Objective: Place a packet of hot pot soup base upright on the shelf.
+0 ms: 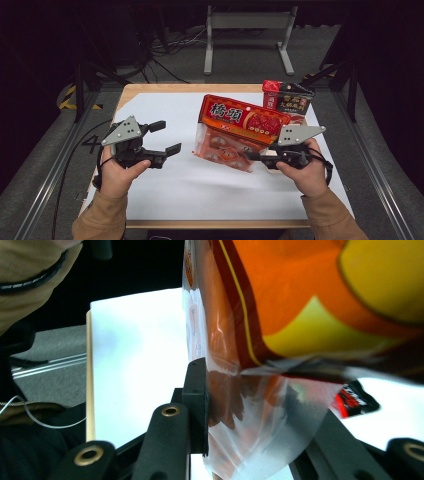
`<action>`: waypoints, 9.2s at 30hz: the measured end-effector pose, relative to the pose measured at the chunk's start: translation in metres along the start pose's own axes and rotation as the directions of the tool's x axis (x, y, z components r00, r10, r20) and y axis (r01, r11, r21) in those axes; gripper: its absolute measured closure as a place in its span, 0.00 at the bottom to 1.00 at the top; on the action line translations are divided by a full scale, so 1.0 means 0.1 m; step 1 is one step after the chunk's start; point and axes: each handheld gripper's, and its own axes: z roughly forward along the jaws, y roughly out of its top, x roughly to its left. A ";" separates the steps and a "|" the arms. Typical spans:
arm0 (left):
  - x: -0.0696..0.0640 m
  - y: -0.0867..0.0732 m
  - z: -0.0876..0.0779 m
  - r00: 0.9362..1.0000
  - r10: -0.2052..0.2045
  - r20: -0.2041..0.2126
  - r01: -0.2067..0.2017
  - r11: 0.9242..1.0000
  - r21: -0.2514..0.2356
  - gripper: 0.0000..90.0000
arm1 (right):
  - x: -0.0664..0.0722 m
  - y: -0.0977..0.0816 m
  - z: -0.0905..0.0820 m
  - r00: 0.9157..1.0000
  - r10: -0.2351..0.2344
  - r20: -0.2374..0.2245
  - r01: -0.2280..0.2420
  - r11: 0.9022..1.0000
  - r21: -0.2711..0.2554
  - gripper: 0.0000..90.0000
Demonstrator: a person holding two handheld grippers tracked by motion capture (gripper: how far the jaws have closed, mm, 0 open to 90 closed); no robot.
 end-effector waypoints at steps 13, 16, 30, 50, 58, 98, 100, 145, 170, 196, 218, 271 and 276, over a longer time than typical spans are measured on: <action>0.30 -0.31 -0.03 0.997 -0.010 -0.073 0.015 0.998 0.069 0.12 | -0.25 0.09 -0.27 0.996 0.038 0.085 -0.038 0.999 -0.011 0.78; 0.38 -0.38 -0.03 0.997 -0.026 -0.078 0.033 0.996 0.083 0.11 | -0.32 0.14 -0.33 0.995 0.035 0.096 -0.034 0.999 -0.006 0.78; 0.55 -0.58 0.01 0.994 -0.082 -0.069 0.092 0.983 0.157 0.05 | -0.55 0.27 -0.56 0.985 0.046 0.164 -0.047 0.999 0.003 0.79; 0.62 -0.77 -0.04 0.991 -0.097 -0.096 0.114 0.974 0.193 0.06 | -0.79 0.15 -0.90 0.955 0.088 0.282 -0.089 0.996 -0.012 0.79; 0.65 -0.81 -0.06 0.987 -0.129 -0.095 0.146 0.969 0.200 0.06 | -0.87 0.07 -0.98 0.942 0.117 0.314 -0.117 0.993 -0.019 0.79; 0.65 -0.77 -0.10 0.987 -0.135 -0.091 0.150 0.972 0.182 0.06 | -1.01 -0.48 -0.98 0.906 0.199 0.374 -0.210 0.978 -0.011 0.79; 0.65 -0.78 -0.11 0.986 -0.141 -0.090 0.156 0.971 0.183 0.06 | -1.02 -0.51 -0.97 0.906 0.203 0.371 -0.215 0.977 -0.010 0.79; 0.65 -0.79 -0.08 0.986 -0.150 -0.075 0.162 0.969 0.188 0.06 | -1.04 -0.85 -0.72 0.891 0.239 0.386 -0.296 0.951 0.094 0.78; 0.64 -0.78 -0.07 0.986 -0.155 -0.058 0.163 0.966 0.198 0.06 | -1.07 -0.92 -0.72 0.862 0.260 0.435 -0.315 0.947 0.059 0.69; 0.66 -0.77 -0.03 0.988 -0.147 -0.052 0.154 0.967 0.201 0.06 | -0.63 -0.92 -1.12 0.816 0.232 0.529 -0.274 0.962 0.002 0.38; 0.70 -0.77 0.05 0.967 -0.208 -0.145 0.226 0.966 0.126 0.06 | -0.05 -0.72 -0.63 0.962 0.085 0.260 -0.081 0.996 -0.026 0.38; 0.59 -0.65 0.99 0.963 -0.240 -0.123 0.255 0.959 0.123 0.20 | 0.23 -0.88 0.25 0.996 -0.023 0.081 0.018 0.997 0.070 0.41; 0.60 -0.69 1.15 0.959 -0.261 -0.109 0.275 0.951 0.140 0.21 | 0.23 -0.89 0.25 0.996 -0.025 0.087 0.018 0.997 0.076 0.40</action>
